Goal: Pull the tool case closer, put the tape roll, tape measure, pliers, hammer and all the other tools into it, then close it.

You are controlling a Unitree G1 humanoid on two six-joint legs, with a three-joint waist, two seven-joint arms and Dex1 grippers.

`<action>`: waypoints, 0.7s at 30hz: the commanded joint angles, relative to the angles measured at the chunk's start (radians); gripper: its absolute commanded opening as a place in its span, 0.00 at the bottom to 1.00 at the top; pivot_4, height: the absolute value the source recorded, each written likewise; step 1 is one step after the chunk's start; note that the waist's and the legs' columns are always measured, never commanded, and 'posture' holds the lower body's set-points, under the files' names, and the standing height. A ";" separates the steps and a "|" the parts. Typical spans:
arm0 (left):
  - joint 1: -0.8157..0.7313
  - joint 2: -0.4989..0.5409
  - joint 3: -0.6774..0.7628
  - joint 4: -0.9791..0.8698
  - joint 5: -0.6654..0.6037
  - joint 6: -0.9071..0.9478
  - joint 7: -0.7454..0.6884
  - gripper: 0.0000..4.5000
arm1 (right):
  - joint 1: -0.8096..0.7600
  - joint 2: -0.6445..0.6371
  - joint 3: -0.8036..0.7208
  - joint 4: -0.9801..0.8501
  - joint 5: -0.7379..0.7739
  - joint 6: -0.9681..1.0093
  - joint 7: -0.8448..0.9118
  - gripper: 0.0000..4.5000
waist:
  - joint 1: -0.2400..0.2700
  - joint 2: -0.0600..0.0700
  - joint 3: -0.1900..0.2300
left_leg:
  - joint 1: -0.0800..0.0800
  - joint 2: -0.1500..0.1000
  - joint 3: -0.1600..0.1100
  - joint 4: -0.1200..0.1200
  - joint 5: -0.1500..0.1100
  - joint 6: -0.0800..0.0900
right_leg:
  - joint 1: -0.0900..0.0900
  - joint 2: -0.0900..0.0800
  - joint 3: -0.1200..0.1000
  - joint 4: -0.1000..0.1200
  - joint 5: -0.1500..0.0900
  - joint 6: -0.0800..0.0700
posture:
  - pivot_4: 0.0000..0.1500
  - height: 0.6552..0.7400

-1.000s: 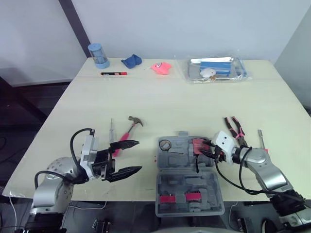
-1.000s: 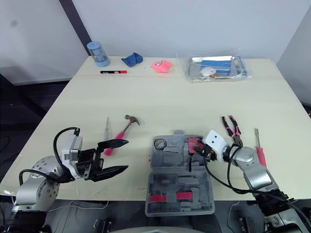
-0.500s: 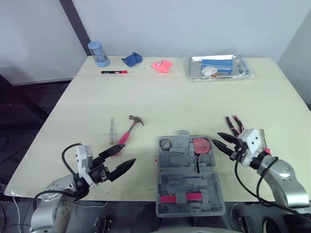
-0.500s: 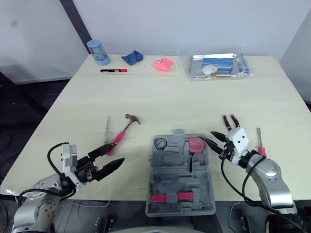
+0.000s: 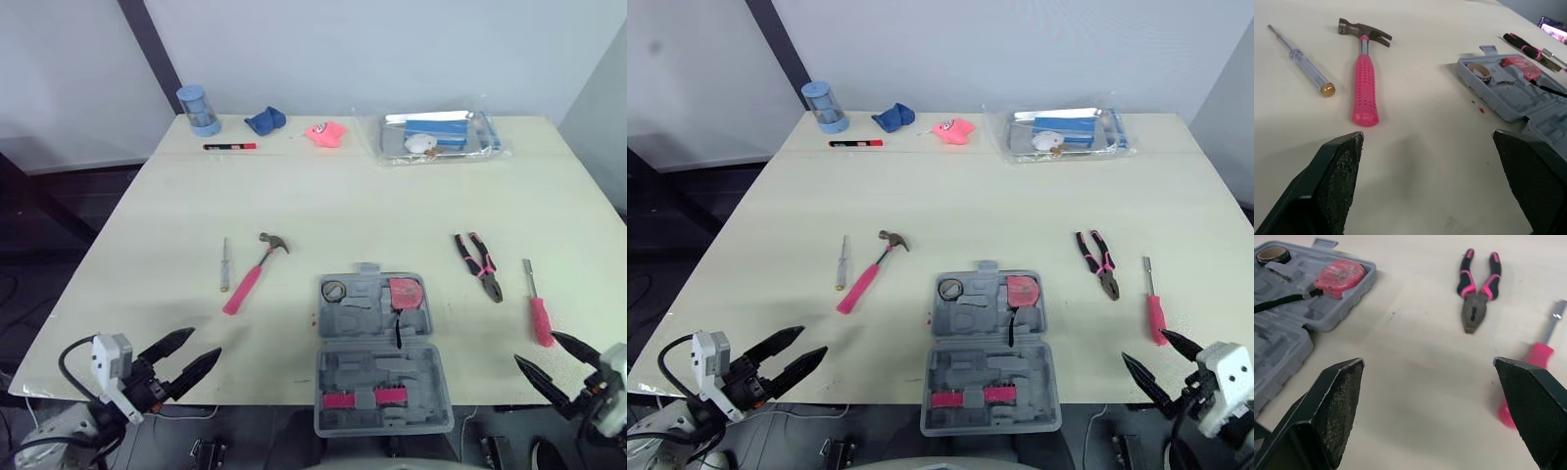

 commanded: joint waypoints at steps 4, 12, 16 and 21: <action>-0.026 -0.021 -0.071 -0.342 -0.023 0.147 0.208 1.00 | -0.036 0.008 -0.008 -0.015 0.014 -0.008 -0.030 0.99 | 0.005 0.000 0.000 | -0.001 0.000 0.000 0.000 0.000 0.000 | 0.000 -0.002 0.000 -0.001 0.000 0.000 | 1.00 1.00; -0.231 0.023 -0.181 -0.447 -0.071 0.276 0.236 1.00 | -0.268 -0.005 0.100 -0.056 -0.049 0.253 -0.272 0.99 | 0.002 0.002 0.001 | 0.000 -0.001 0.001 0.000 0.000 0.000 | 0.000 0.001 0.000 0.000 0.000 0.000 | 1.00 1.00; -0.337 0.093 -0.181 -0.361 -0.105 0.276 0.098 1.00 | -0.428 -0.027 0.157 -0.018 -0.062 0.428 -0.357 0.99 | 0.003 0.003 0.001 | -0.001 -0.002 0.000 0.000 0.000 -0.001 | -0.001 0.005 0.000 0.000 0.000 0.000 | 1.00 1.00; -0.398 0.142 -0.194 -0.286 -0.116 0.235 -0.084 1.00 | -0.584 -0.019 0.208 0.062 -0.101 0.536 -0.434 0.99 | 0.000 0.004 0.002 | -0.001 -0.003 0.001 0.000 0.000 -0.001 | -0.002 0.007 -0.001 -0.001 0.000 0.000 | 1.00 1.00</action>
